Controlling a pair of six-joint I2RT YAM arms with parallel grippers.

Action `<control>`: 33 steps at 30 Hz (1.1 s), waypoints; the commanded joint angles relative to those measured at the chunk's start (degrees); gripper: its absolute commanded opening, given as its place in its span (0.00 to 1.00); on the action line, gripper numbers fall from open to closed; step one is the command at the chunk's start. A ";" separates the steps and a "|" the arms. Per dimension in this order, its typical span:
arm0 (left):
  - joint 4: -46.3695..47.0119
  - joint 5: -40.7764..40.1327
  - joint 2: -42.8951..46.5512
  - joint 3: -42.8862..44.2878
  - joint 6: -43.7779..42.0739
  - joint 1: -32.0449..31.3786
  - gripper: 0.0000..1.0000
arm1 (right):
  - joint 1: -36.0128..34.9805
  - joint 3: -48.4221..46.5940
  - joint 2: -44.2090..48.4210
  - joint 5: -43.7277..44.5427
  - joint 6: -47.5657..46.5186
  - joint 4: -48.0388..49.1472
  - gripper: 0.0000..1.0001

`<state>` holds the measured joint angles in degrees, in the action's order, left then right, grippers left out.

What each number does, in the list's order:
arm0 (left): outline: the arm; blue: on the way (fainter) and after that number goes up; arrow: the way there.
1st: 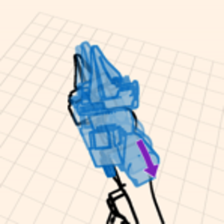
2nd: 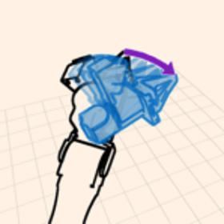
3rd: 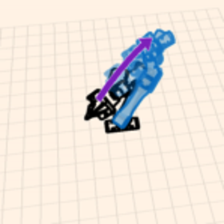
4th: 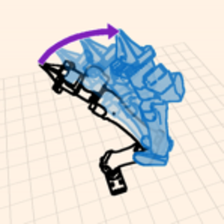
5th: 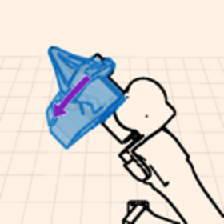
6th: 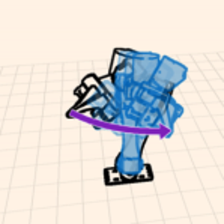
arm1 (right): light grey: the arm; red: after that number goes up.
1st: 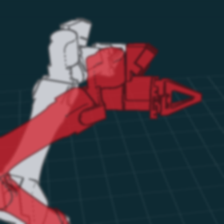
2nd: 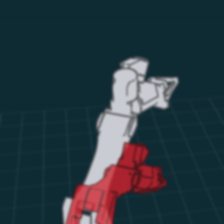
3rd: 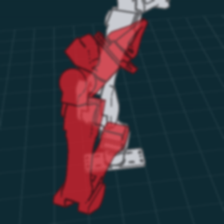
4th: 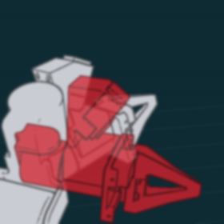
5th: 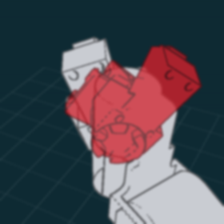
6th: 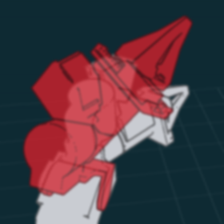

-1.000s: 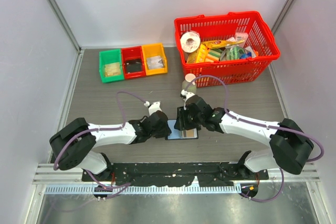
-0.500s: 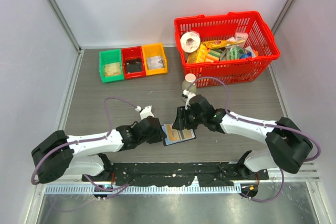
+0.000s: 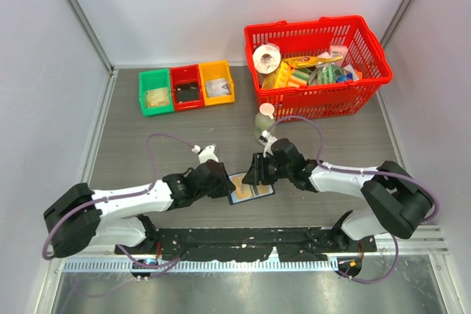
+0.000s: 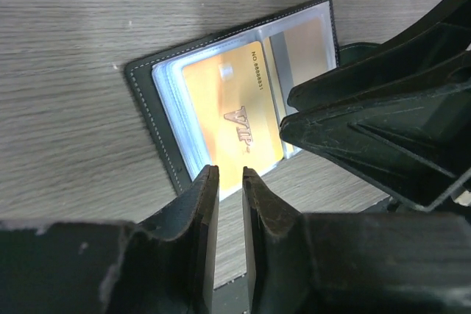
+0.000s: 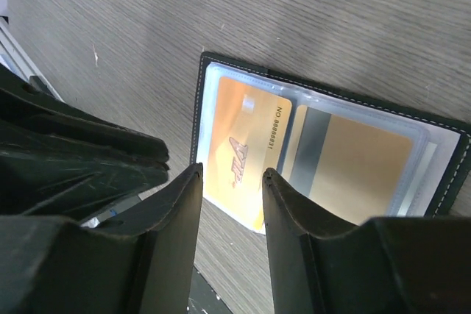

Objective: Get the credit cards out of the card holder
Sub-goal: Remove the credit card from the card holder.

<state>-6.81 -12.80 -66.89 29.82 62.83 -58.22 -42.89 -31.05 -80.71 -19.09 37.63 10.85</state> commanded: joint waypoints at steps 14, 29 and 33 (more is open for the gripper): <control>13.05 3.74 -11.68 -5.82 5.11 2.84 0.05 | 2.99 10.30 -5.51 -4.20 6.23 19.99 0.38; 12.87 4.01 -13.79 -6.97 6.69 3.55 0.00 | 6.94 16.54 -7.10 -11.93 11.06 37.30 0.15; 12.87 4.36 -14.14 -6.80 6.69 3.55 0.00 | 7.30 16.99 -7.80 -13.60 11.41 39.59 0.08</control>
<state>11.05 -7.68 -78.85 24.93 70.19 -55.05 -36.05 -14.31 -87.70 -29.76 48.07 43.57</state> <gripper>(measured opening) 0.011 0.105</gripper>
